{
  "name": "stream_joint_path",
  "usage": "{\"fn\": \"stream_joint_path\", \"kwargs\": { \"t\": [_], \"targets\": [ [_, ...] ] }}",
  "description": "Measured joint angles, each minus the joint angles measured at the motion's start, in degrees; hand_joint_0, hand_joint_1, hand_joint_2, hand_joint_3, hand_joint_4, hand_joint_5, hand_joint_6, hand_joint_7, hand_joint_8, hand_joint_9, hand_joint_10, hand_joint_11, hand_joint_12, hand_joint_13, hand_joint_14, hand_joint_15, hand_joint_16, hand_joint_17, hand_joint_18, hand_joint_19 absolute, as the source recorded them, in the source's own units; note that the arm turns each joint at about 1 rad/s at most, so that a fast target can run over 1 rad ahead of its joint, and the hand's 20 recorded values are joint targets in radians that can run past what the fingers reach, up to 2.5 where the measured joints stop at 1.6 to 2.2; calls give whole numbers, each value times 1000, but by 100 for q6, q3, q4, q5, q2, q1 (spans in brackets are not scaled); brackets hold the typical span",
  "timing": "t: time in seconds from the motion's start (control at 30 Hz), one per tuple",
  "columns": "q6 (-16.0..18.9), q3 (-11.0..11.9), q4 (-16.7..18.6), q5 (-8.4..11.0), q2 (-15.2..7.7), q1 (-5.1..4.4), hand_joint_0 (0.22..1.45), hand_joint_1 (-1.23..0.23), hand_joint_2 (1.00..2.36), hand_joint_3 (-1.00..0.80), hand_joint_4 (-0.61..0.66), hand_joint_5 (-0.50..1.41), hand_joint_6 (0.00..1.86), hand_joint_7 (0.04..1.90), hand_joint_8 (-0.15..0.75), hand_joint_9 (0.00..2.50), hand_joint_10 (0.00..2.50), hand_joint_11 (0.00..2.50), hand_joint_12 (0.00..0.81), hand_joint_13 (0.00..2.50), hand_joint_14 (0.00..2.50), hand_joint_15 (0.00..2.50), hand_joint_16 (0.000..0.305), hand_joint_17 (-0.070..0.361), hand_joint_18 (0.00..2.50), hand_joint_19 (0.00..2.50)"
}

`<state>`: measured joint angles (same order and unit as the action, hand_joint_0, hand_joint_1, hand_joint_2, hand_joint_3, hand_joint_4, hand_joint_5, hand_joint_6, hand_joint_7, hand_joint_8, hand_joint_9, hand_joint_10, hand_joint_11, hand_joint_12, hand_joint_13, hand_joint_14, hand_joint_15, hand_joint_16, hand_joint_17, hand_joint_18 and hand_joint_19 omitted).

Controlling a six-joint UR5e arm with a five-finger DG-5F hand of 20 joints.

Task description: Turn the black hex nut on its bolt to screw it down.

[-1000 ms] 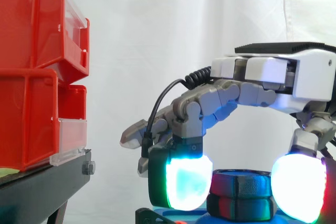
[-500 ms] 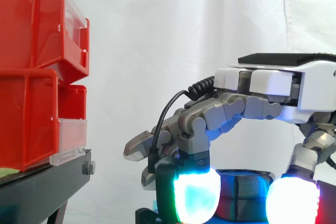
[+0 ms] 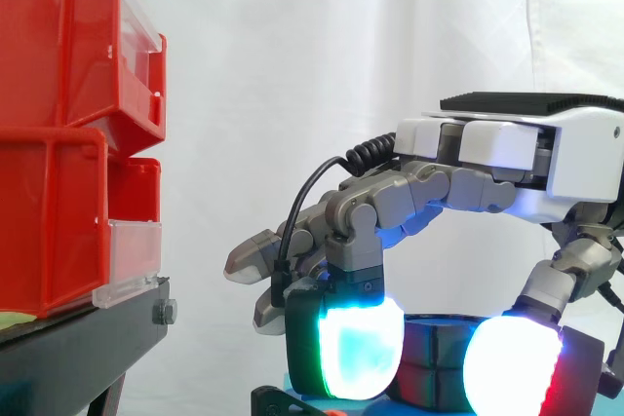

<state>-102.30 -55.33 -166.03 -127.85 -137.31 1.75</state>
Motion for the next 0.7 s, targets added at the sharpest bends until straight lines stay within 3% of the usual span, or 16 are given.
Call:
{"fn": "stream_joint_path", "kwargs": {
  "t": [0.7],
  "targets": [
    [1, -8, 54, -5, 2, -3, 585, -564, 1017, -310, 198, -108, 501, 1484, 165, 620, 0, 0, 312, 461, 0, 0, 45, 101, 531, 610]
  ]
}}
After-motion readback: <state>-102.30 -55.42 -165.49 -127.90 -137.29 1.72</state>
